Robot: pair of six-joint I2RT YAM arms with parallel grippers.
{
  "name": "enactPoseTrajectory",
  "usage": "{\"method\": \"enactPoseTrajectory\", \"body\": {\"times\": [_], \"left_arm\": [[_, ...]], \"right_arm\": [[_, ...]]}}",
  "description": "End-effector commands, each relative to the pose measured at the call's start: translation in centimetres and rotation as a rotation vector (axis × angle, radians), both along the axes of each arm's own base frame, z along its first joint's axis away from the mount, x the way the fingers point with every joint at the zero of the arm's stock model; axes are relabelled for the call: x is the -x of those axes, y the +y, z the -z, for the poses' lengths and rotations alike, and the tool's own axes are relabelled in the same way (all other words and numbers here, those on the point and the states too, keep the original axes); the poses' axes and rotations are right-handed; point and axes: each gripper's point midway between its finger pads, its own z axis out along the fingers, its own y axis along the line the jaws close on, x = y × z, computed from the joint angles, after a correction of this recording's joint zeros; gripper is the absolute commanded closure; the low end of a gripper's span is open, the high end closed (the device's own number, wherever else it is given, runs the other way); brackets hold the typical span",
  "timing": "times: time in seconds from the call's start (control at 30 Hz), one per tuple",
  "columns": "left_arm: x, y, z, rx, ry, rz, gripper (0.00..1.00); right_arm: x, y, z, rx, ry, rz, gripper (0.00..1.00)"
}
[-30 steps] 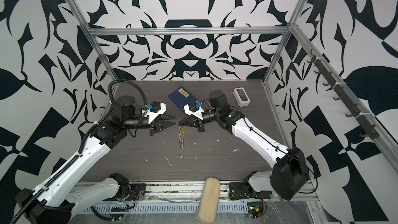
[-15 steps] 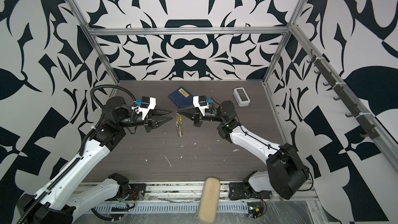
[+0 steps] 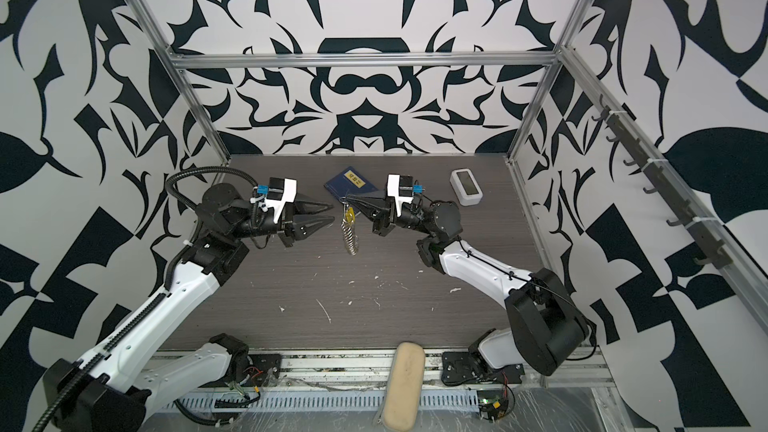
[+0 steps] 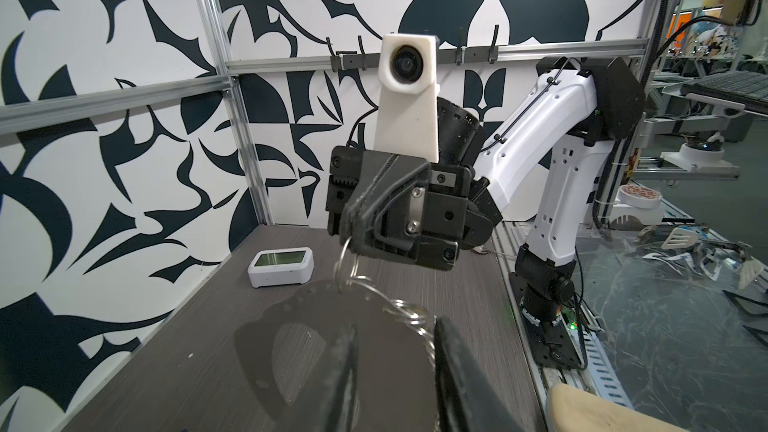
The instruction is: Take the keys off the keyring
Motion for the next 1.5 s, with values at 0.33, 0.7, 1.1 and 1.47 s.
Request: {"method": "enactPoseTrajectory", "body": {"times": [0.33, 0.7, 1.1, 1.47], "left_arm": [[0.0, -0.6, -3.0, 0.07, -0.028, 0.102, 0.73], [-0.2, -0.7, -2.5, 0.065, -0.022, 0.094, 0.74], [-0.4, -0.6, -2.3, 0.066, -0.019, 0.067, 0.71], [-0.9, -0.6, -2.2, 0.065, -0.013, 0.037, 0.68]], "right_arm": [[2.6, -1.5, -4.4, -0.096, -0.105, -0.032, 1.0], [2.9, -0.6, -4.4, -0.082, -0.102, -0.076, 1.0], [3.2, 0.1, -4.2, -0.074, -0.096, -0.105, 1.0], [3.4, 0.0, -4.2, -0.076, -0.095, -0.105, 1.0]]}}
